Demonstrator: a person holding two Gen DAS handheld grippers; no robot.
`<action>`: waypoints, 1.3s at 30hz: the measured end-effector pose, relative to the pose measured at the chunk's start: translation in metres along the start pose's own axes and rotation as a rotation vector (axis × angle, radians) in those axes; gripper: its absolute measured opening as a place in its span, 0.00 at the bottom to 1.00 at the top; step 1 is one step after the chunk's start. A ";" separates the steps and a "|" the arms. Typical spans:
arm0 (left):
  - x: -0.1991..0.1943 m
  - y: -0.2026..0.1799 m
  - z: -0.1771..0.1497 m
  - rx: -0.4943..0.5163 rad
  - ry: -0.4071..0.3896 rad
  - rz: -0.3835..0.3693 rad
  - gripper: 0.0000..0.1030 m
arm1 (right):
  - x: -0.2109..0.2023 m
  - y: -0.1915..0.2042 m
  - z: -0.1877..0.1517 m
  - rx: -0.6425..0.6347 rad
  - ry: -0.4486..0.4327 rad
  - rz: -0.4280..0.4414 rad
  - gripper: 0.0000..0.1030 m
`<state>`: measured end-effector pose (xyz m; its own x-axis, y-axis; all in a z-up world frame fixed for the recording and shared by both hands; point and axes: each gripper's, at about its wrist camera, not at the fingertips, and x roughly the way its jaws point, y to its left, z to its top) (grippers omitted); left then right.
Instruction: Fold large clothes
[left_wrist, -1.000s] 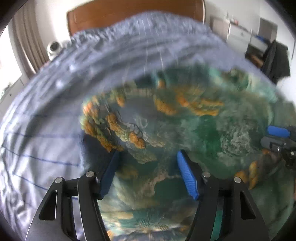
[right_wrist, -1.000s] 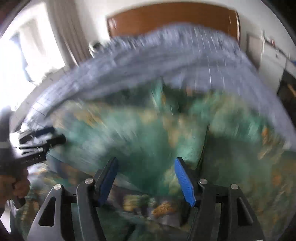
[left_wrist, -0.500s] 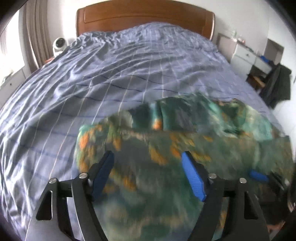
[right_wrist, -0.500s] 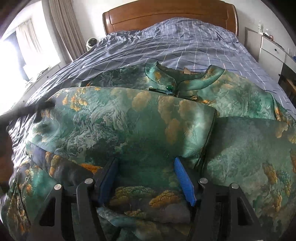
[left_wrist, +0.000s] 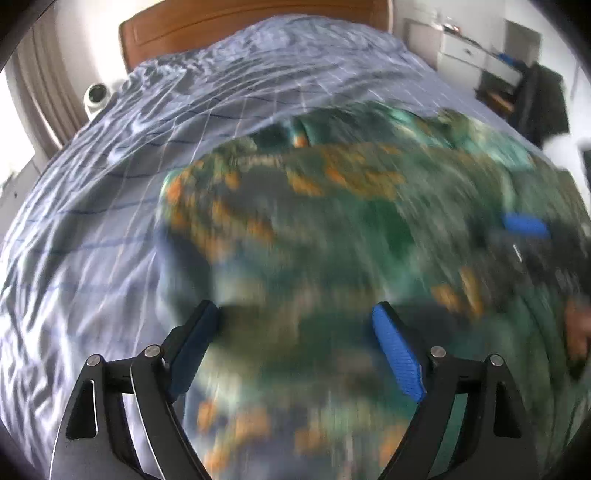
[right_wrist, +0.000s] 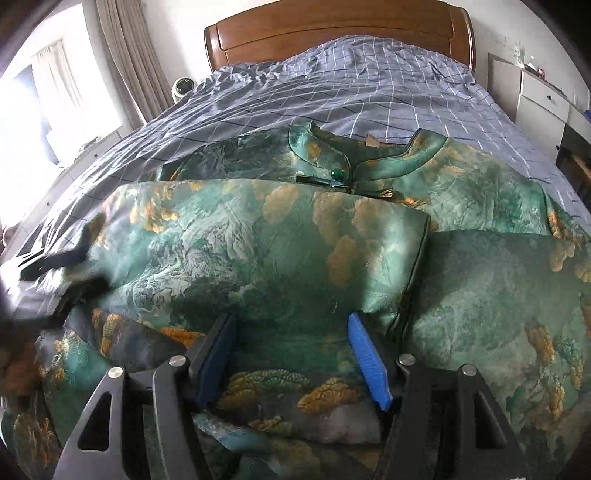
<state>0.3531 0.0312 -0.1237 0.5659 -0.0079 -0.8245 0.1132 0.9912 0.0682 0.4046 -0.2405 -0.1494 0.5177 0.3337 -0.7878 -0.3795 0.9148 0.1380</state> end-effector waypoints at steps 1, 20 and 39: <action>-0.011 -0.001 -0.009 0.008 0.009 -0.009 0.89 | -0.003 0.002 0.001 0.002 0.000 -0.007 0.63; -0.133 0.137 -0.159 -0.364 0.036 -0.150 0.96 | -0.228 -0.101 -0.165 0.251 -0.001 -0.169 0.84; -0.094 0.011 -0.168 0.047 0.167 -0.210 0.97 | -0.247 -0.133 -0.276 0.381 0.138 0.079 0.84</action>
<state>0.1640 0.0652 -0.1398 0.3836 -0.1867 -0.9044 0.2541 0.9629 -0.0910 0.1157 -0.5077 -0.1392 0.3812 0.3961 -0.8353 -0.0891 0.9151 0.3933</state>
